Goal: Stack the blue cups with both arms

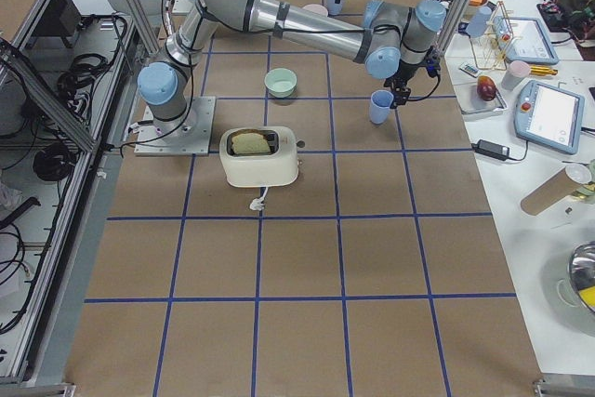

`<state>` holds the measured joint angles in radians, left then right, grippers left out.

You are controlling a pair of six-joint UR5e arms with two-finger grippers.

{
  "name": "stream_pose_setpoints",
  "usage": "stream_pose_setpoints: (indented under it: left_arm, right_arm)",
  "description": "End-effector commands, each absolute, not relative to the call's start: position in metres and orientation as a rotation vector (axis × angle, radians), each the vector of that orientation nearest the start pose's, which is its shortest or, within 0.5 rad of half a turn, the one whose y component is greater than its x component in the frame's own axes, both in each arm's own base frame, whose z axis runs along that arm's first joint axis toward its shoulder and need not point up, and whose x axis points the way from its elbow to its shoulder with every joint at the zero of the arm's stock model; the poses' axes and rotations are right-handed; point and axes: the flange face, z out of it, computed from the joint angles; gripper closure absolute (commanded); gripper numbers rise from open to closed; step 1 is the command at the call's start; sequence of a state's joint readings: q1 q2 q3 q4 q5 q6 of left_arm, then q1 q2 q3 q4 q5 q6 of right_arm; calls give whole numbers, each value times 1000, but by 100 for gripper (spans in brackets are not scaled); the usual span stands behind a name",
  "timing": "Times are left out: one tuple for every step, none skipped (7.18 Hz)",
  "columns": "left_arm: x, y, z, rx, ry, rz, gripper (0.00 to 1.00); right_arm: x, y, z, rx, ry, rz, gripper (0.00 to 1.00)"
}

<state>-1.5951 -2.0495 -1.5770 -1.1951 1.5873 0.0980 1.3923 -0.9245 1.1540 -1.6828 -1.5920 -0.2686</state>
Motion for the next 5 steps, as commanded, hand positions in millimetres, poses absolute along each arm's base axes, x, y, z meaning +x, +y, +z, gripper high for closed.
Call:
stream_pose_setpoints:
  left_arm:
    - [-147, -634, 255, 200, 3117, 124, 100]
    - [-147, -639, 260, 202, 3112, 97, 100]
    - [-150, -651, 282, 192, 3112, 23, 100]
    - [-181, -654, 311, 209, 3108, -52, 100]
    - [-229, -653, 331, 45, 3090, -132, 100]
  right_arm:
    - [1, -729, 274, -150, 3111, 285, 0]
    - [-1, -730, 268, -145, 3108, 294, 0]
    - [0, -731, 260, -138, 3105, 307, 0]
    - [-2, -733, 250, -137, 3112, 326, 0]
    - [-3, -734, 246, -146, 3117, 326, 0]
